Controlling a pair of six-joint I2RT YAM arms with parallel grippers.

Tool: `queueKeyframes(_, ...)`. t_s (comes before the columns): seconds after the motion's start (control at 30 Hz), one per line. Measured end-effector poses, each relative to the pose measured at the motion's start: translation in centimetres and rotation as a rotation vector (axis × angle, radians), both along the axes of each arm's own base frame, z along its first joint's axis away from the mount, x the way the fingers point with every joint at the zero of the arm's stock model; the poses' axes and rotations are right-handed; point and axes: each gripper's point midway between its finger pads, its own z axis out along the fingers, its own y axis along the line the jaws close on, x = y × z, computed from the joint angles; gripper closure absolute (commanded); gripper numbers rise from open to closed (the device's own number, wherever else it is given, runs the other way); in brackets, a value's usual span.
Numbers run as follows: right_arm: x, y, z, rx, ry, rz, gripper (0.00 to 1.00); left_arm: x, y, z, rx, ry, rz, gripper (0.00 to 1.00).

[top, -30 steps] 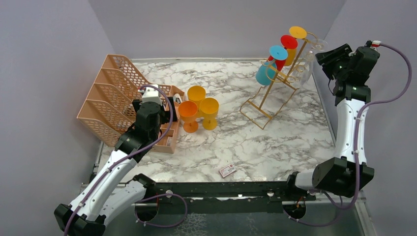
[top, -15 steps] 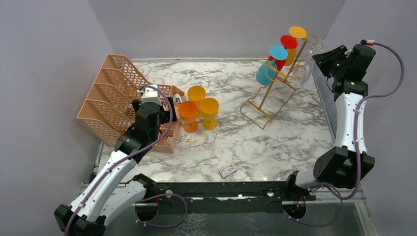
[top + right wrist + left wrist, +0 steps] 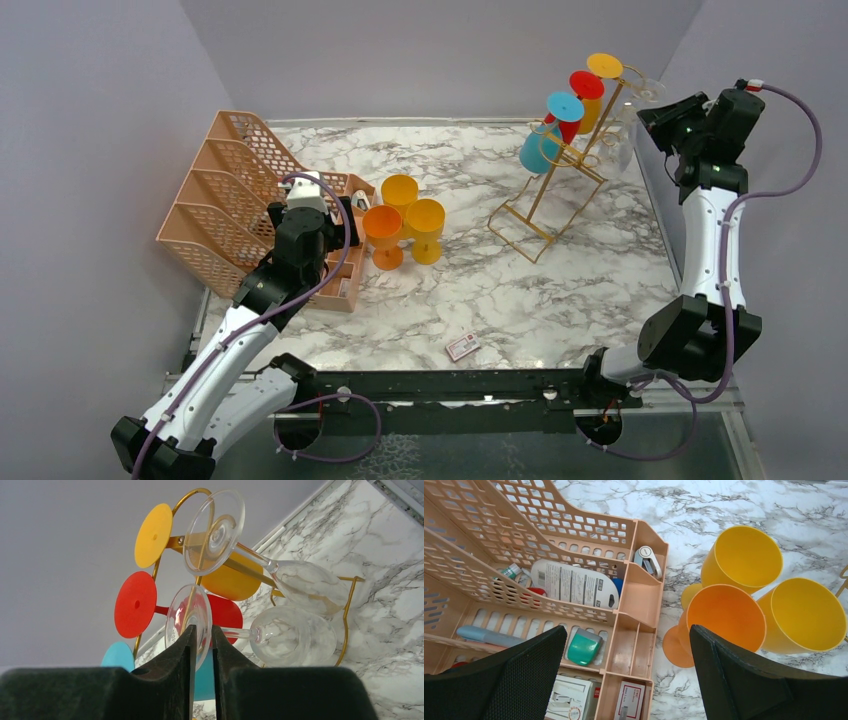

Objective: Take the wine glass off the wine glass rack
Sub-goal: Pick up the wine glass from the wine rack.

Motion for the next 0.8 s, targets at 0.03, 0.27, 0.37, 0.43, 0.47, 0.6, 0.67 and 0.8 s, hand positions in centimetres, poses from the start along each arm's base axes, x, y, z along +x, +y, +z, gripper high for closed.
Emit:
queueKeyframes(0.03,0.04,0.0,-0.02,0.002,-0.002,-0.001,0.78,0.0,0.01,0.0,0.0,0.0,0.001,0.01)
queueKeyframes(0.27,0.3,0.0,-0.95,0.041,-0.006,-0.011,0.74,0.02,0.0,-0.03,0.0,0.001,0.001,0.01)
queueKeyframes(0.37,0.34,0.03,-0.86,0.052,-0.016,-0.014,0.78,0.05,-0.02,-0.07,0.001,0.002,0.0,0.01)
queueKeyframes(0.43,0.34,0.04,-0.82,0.059,-0.023,-0.017,0.81,0.05,-0.02,-0.09,0.001,0.003,0.0,0.01)
queueKeyframes(0.47,0.28,0.07,-0.8,0.064,-0.026,-0.019,0.82,0.06,-0.03,-0.08,0.001,0.002,0.0,0.01)
queueKeyframes(0.6,0.1,0.02,-0.53,0.07,-0.035,-0.03,0.85,0.06,-0.03,-0.08,0.001,0.002,0.0,0.01)
queueKeyframes(0.67,0.01,-0.05,-0.38,0.066,-0.038,-0.035,0.85,0.07,-0.04,-0.08,0.001,0.002,0.0,0.01)
queueKeyframes(0.8,-0.1,-0.23,-0.36,0.047,-0.037,-0.041,0.87,0.12,0.0,-0.14,0.001,0.005,0.001,0.01)
